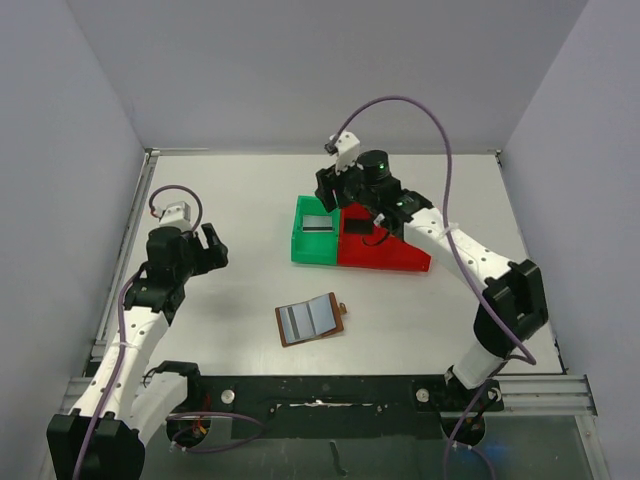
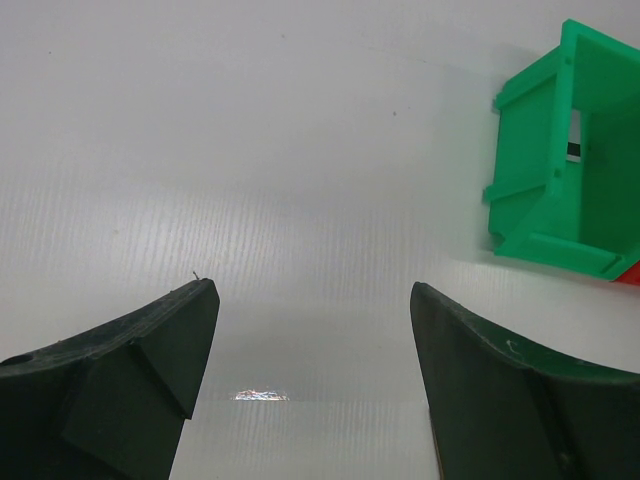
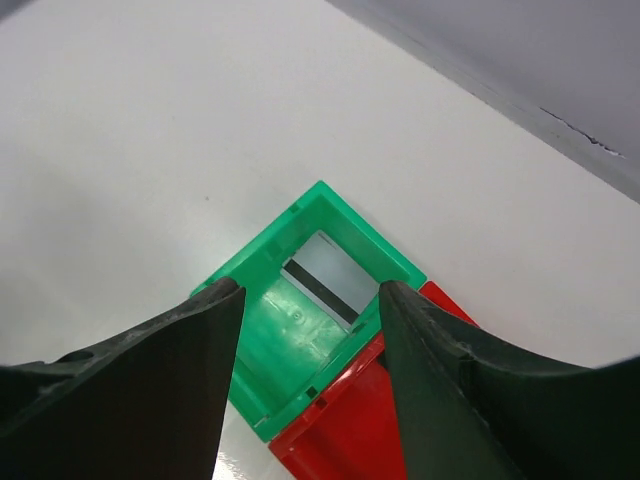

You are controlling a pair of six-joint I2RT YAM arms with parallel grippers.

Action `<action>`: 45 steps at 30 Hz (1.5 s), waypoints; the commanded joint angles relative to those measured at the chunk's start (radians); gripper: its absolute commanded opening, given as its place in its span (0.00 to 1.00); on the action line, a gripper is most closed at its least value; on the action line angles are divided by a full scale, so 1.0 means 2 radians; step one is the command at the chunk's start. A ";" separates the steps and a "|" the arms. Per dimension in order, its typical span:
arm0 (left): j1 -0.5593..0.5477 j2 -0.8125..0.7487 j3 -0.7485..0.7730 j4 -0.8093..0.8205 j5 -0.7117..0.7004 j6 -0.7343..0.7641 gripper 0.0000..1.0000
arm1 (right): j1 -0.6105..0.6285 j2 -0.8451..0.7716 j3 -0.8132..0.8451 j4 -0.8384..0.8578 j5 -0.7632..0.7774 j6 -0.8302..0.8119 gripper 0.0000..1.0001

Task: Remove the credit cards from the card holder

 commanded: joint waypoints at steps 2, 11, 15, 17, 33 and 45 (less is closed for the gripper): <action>0.004 0.007 0.006 0.026 0.014 0.005 0.77 | -0.037 -0.038 0.004 -0.051 -0.070 0.142 0.55; 0.003 0.032 0.002 0.043 0.066 -0.020 0.77 | -0.039 -0.090 -0.115 -0.009 -0.144 0.258 0.51; 0.004 0.042 0.005 0.041 0.064 -0.019 0.76 | -0.038 -0.041 -0.079 -0.048 -0.104 0.270 0.31; 0.004 0.041 0.006 0.040 0.061 -0.018 0.76 | -0.033 -0.009 -0.055 -0.055 -0.080 0.277 0.22; 0.004 0.029 0.010 0.029 0.025 -0.006 0.76 | 0.021 0.240 0.229 -0.228 0.066 0.250 0.08; 0.004 0.025 0.012 0.021 0.013 0.007 0.76 | 0.030 0.297 0.266 -0.231 0.088 0.251 0.11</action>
